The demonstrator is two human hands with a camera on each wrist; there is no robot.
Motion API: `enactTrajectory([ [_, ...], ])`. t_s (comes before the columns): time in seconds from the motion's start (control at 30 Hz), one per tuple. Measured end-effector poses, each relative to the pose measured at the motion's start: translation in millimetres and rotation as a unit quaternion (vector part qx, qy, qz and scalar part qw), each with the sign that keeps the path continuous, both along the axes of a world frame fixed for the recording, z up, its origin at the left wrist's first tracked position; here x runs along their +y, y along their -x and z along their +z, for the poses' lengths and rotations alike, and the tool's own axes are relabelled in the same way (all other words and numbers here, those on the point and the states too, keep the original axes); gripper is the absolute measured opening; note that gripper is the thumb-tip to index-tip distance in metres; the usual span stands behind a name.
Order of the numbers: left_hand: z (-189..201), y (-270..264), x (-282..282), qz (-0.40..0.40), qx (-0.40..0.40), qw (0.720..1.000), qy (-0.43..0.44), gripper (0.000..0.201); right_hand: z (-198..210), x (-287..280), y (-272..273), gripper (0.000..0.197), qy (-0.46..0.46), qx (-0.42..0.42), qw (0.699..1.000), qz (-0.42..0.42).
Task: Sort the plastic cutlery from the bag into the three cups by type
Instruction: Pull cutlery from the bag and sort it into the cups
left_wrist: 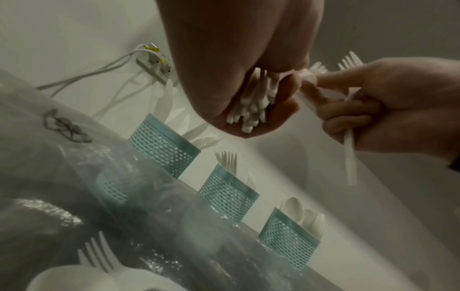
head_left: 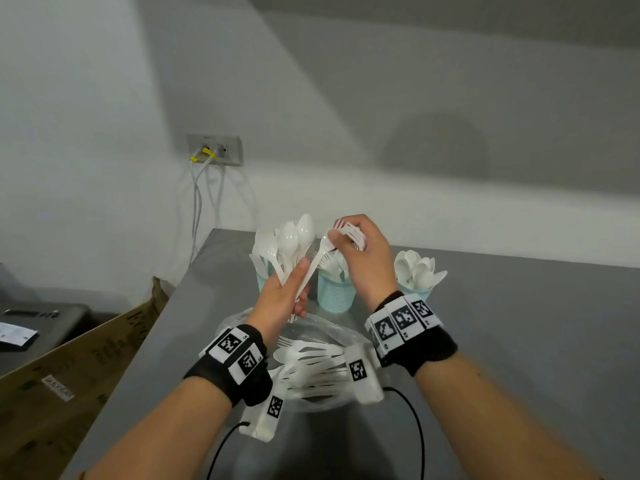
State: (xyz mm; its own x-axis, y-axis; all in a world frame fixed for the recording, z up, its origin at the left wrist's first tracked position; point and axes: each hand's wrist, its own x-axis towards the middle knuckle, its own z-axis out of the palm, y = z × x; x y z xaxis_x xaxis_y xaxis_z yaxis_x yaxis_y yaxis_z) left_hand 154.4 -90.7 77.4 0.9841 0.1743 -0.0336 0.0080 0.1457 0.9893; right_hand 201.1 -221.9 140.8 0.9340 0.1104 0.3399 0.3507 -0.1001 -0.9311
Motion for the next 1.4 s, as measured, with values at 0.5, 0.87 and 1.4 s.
enactTrajectory([
  [0.5, -1, -25, 0, 0.015, 0.01, 0.999, -0.04, 0.027, -50, -33, -61, 0.027, 0.269, 0.066, 0.958, -0.08],
  [0.87, -11, -36, 6, -0.018, 0.001, 0.999, -0.052, 0.03, -30, -20, -74, 0.036, 0.121, -0.03, 0.99, -0.064],
  [1.4, -14, -36, -1, -0.049, -0.013, 0.996, -0.077, 0.028, -18, -2, -50, 0.022, 0.082, -0.003, 0.996, 0.035],
])
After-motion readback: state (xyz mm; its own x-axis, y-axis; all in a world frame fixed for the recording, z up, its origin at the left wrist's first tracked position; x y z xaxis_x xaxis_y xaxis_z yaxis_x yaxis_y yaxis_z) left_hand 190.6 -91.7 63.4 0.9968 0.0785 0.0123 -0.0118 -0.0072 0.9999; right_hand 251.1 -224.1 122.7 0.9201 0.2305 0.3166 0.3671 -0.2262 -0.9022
